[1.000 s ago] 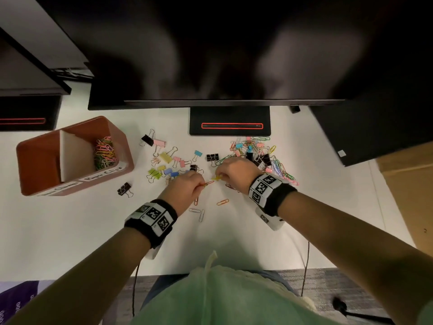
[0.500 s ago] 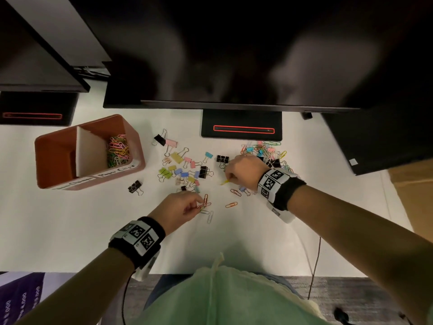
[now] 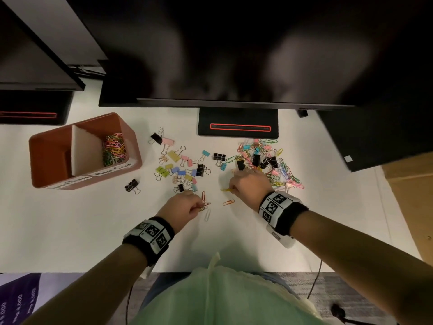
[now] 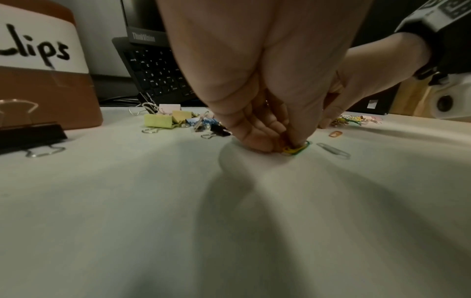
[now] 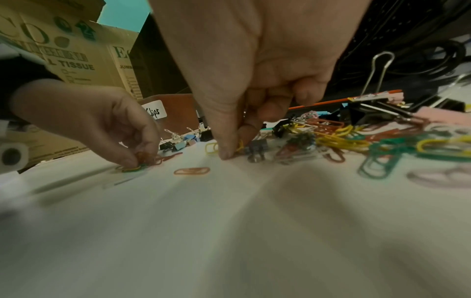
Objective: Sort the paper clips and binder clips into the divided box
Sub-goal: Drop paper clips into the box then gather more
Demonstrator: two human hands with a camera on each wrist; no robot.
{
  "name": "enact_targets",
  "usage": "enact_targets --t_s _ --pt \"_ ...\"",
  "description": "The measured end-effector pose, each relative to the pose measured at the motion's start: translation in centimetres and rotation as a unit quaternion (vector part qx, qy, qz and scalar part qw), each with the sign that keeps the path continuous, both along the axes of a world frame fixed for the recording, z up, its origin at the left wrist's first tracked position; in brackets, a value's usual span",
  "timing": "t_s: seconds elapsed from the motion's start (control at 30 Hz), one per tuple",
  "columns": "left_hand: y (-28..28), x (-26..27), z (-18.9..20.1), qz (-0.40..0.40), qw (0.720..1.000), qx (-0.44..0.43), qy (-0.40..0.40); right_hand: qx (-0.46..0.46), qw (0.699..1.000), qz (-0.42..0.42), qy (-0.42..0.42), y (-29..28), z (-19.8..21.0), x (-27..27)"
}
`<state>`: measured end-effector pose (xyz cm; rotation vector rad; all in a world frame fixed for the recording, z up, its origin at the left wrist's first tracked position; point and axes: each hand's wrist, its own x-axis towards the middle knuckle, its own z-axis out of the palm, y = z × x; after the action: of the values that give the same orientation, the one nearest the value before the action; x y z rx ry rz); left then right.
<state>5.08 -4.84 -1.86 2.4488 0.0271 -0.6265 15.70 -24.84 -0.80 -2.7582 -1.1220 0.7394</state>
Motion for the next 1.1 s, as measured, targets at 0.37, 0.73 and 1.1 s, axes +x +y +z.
enact_targets --t_s 0.37,0.73,1.1 --pt "0.2 0.0 -0.2 -0.01 1.0 -0.009 -0.007 0.021 0.99 0.079 0.118 -0.3 0.9 -0.3" --pt "-0.4 0.1 0.8 0.171 0.98 -0.101 0.009 0.024 0.991 0.048 0.125 -0.3 0.3 -0.8" --pt "-1.2 2.2 0.1 0.102 0.994 0.03 -0.015 -0.006 0.988 0.03 0.148 -0.3 0.5 -1.0"
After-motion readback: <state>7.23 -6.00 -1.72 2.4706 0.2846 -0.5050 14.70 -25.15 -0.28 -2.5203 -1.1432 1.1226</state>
